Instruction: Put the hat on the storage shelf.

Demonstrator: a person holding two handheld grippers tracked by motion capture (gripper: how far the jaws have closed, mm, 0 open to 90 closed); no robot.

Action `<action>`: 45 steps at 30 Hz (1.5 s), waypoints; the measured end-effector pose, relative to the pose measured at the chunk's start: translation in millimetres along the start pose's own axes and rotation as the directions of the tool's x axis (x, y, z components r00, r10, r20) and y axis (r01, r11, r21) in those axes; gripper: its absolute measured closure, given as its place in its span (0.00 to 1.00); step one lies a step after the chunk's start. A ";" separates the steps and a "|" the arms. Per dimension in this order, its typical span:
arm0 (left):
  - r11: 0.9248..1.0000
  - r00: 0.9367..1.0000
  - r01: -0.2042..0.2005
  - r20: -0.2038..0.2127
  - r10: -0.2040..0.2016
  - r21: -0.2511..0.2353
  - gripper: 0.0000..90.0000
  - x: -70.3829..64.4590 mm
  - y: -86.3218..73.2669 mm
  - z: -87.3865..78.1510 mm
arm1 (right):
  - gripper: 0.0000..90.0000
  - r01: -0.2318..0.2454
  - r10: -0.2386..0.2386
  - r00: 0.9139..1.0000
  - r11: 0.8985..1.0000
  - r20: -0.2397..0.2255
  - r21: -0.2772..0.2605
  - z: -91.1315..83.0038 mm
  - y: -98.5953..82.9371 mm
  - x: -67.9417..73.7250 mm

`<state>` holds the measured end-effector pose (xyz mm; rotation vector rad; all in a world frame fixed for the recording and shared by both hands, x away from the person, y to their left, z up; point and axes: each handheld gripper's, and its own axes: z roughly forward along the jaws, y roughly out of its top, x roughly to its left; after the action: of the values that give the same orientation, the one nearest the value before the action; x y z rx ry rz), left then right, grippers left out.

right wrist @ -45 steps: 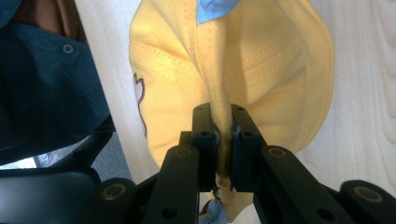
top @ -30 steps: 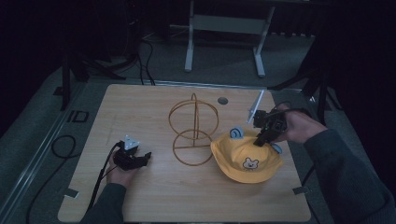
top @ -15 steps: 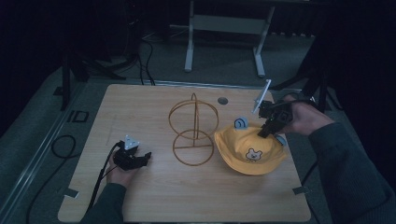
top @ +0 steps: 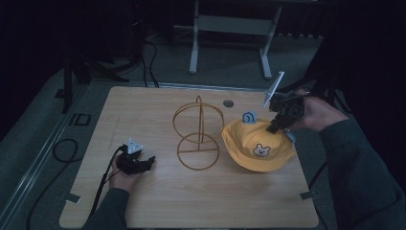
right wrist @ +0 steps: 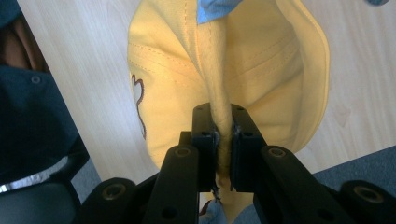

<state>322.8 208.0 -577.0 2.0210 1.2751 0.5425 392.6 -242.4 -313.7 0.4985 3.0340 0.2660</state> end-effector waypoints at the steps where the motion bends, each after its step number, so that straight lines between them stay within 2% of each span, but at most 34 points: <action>1: 1.000 1.000 0.000 0.000 0.000 0.000 0.38 0.0 0.0 0.0 | 0.92 -0.001 0.001 1.000 1.000 0.002 -0.010 -2.5 -0.4 -0.7; 4: 1.000 1.000 0.000 0.000 0.000 0.000 0.38 0.0 0.0 0.0 | 0.92 -0.011 0.012 1.000 1.000 0.011 -0.020 -9.0 -2.0 -4.1; 13: 1.000 1.000 0.000 -0.001 0.000 0.002 0.38 -0.2 0.2 0.0 | 0.92 -0.025 0.024 0.999 1.000 0.037 0.003 -20.1 -1.4 -8.8; 21: 1.000 1.000 0.001 -0.001 -0.001 0.001 0.38 -0.2 0.2 0.1 | 0.92 -0.022 0.023 0.999 0.999 0.029 -0.028 -30.5 3.6 -10.9; 28: 1.000 1.000 0.001 -0.001 -0.001 0.001 0.38 -0.3 0.2 0.1 | 0.92 -0.032 0.032 0.998 0.999 0.055 -0.001 -39.9 6.4 -13.8; 32: 1.000 1.000 0.000 -0.001 0.000 0.001 0.38 -0.2 0.2 0.0 | 0.92 -0.042 0.043 0.998 0.999 0.055 -0.026 -48.5 5.3 -15.7; 39: 1.000 1.000 0.000 -0.002 0.000 0.001 0.38 -0.4 0.1 0.1 | 0.92 -0.048 0.050 0.997 0.998 0.063 -0.038 -57.9 3.6 -16.4; 45: 1.000 1.000 0.000 -0.001 0.000 0.001 0.38 -0.4 0.1 0.1 | 0.92 -0.043 0.046 0.998 0.997 0.045 -0.068 -65.7 3.4 -15.7</action>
<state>322.9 207.6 -576.9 2.0215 1.2764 0.5437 403.1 -254.9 -248.1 0.5594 2.9612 0.3518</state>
